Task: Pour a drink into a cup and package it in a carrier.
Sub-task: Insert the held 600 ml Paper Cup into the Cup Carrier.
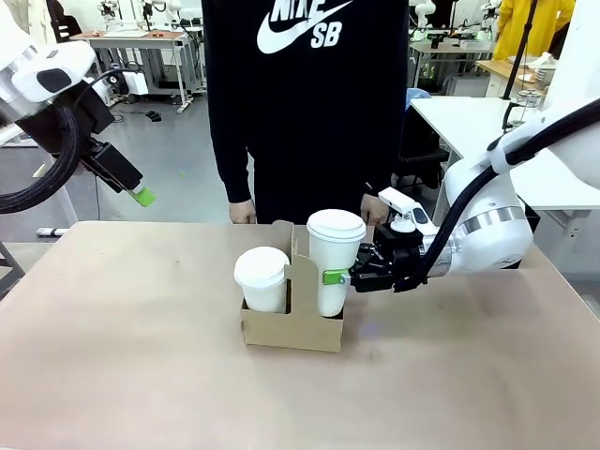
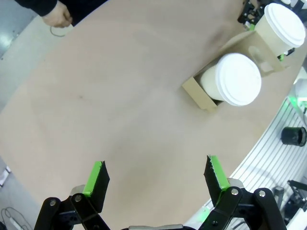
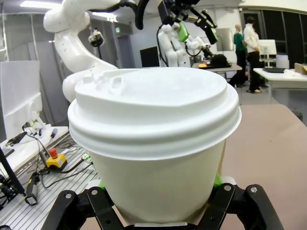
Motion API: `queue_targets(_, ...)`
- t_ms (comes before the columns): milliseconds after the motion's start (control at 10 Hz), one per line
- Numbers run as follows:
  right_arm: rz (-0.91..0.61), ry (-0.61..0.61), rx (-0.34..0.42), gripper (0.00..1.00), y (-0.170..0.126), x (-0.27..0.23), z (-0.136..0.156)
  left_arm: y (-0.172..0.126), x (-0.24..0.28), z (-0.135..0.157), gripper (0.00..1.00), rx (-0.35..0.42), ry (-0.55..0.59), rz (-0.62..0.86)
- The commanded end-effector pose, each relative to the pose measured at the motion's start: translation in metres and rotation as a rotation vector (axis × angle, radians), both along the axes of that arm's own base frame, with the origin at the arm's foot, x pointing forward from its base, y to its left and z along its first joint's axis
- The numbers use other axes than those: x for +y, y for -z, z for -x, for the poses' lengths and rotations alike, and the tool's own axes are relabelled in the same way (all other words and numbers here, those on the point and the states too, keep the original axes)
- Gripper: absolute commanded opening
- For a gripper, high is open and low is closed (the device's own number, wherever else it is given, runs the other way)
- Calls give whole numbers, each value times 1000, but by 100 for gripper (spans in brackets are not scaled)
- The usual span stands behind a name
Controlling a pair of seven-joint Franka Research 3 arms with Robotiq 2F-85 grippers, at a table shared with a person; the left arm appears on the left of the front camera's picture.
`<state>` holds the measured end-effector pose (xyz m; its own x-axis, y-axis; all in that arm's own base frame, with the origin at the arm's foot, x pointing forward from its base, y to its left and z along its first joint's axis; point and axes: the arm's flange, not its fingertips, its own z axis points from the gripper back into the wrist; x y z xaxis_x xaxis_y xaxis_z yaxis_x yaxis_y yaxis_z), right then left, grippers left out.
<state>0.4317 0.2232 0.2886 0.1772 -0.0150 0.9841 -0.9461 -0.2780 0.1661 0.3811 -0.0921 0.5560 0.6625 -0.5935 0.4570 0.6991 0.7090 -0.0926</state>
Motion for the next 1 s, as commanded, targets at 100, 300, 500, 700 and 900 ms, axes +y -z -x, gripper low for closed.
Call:
queue_targets(100, -6, -90, -27, 80, 10, 7, -4, -1, 0, 0, 100, 4, -11, 6)
queue_targets(300, 18, -123, -40, 80, 21, 14, -3, -1, 0, 0, 100, 4, -11, 6)
queue_targets(500, 42, -138, -57, 80, 31, 17, -4, -1, 0, 0, 100, 4, -11, 6)
queue_targets(700, 65, -160, -81, 80, 37, 18, -3, -1, 0, 0, 100, 4, -11, 6)
queue_targets(900, 82, -147, -125, 100, 34, 15, -2, -1, 0, 0, 100, 4, -11, 6)
